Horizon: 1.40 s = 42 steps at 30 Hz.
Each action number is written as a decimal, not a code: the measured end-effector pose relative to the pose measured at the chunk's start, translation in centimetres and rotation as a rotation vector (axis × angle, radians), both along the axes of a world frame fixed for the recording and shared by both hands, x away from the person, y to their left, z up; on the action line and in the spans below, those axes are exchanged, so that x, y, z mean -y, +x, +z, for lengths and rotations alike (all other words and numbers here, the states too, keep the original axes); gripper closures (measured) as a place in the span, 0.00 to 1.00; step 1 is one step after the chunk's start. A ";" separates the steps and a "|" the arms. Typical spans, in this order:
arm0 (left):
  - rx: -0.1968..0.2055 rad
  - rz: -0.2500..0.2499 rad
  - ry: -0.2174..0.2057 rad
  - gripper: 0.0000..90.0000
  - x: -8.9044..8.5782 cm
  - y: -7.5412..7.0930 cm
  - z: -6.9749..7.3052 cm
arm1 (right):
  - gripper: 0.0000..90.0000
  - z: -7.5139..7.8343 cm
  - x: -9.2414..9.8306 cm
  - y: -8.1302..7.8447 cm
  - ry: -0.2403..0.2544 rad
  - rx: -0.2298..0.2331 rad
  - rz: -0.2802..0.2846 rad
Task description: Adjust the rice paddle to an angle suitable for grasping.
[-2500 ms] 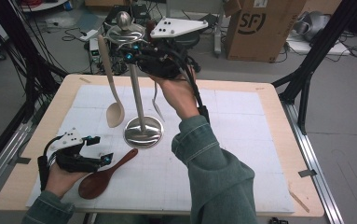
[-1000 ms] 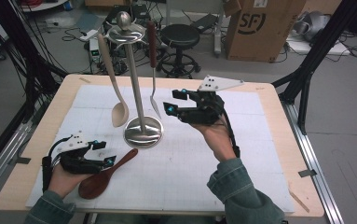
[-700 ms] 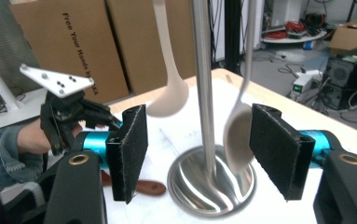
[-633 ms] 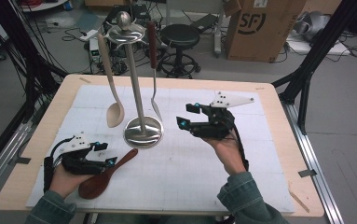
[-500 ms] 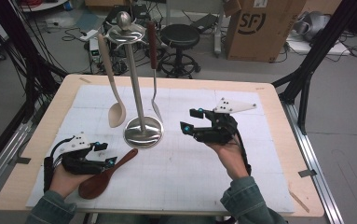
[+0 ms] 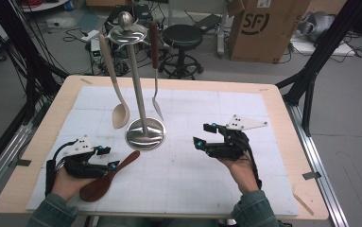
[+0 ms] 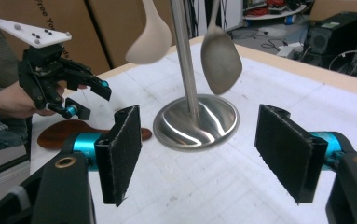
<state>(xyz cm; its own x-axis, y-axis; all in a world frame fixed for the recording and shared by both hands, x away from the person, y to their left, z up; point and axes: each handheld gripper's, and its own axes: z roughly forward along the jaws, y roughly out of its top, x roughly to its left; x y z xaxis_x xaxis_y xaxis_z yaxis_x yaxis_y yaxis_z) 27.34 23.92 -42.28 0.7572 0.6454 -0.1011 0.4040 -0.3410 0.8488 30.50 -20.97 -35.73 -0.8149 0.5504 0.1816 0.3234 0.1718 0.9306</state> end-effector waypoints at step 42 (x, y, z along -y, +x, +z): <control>-0.101 -0.038 0.127 0.64 1.6 0.6 -1.9 | 0.27 -4.7 1.9 -2.5 -0.061 -0.027 -0.079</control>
<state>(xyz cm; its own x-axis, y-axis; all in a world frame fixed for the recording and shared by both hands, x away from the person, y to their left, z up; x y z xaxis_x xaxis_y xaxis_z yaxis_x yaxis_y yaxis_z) 27.97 22.33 -44.14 0.7716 0.6286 -0.0974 0.4695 -0.4594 0.7540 27.99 -22.89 -40.44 -0.7638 0.6234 0.1671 0.3629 0.2006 0.9100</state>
